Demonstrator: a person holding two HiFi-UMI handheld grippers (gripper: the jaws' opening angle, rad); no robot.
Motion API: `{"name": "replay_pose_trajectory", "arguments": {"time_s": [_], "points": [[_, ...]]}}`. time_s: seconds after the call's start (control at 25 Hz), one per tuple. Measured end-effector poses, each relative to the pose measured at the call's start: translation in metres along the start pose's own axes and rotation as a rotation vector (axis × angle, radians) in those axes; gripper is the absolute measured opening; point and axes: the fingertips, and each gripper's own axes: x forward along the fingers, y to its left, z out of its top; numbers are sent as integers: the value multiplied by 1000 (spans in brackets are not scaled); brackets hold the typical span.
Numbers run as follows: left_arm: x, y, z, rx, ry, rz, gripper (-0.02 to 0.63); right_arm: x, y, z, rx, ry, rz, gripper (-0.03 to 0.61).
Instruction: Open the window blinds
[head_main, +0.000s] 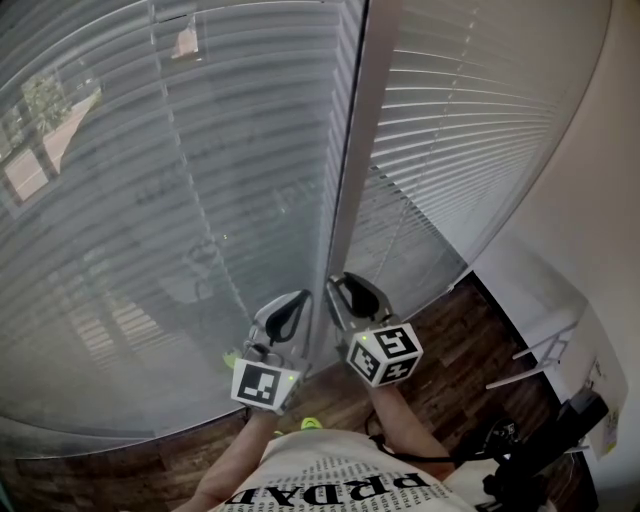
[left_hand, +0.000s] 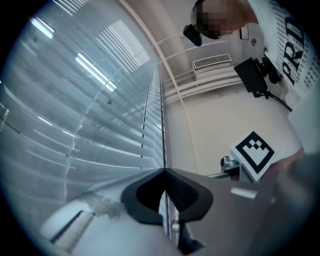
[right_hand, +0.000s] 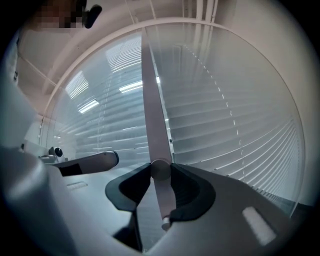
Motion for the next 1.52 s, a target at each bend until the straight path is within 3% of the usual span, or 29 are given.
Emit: {"name": "replay_pose_trajectory", "arguments": {"time_s": [0.12,0.4,0.6,0.72,1.0,1.52], "points": [[2,-1,1,4,-1,-1,6,1,1,-2,-89,38,5,134],[4,-2,3,13,-5,-4,6,3,11,3,-668,161,-18,146],[4,-2,4,12,-12,4,6,3,11,-5,-989,221,-65,146],[3,-1,5,12,-12,12,6,3,14,-6,-1097,227,-84,130],[3,-1,3,10,-11,21,6,1,14,-5,-1062,191,-79,127],[3,-1,2,7,-12,16,6,1,13,-2,-712,106,-37,129]]}}
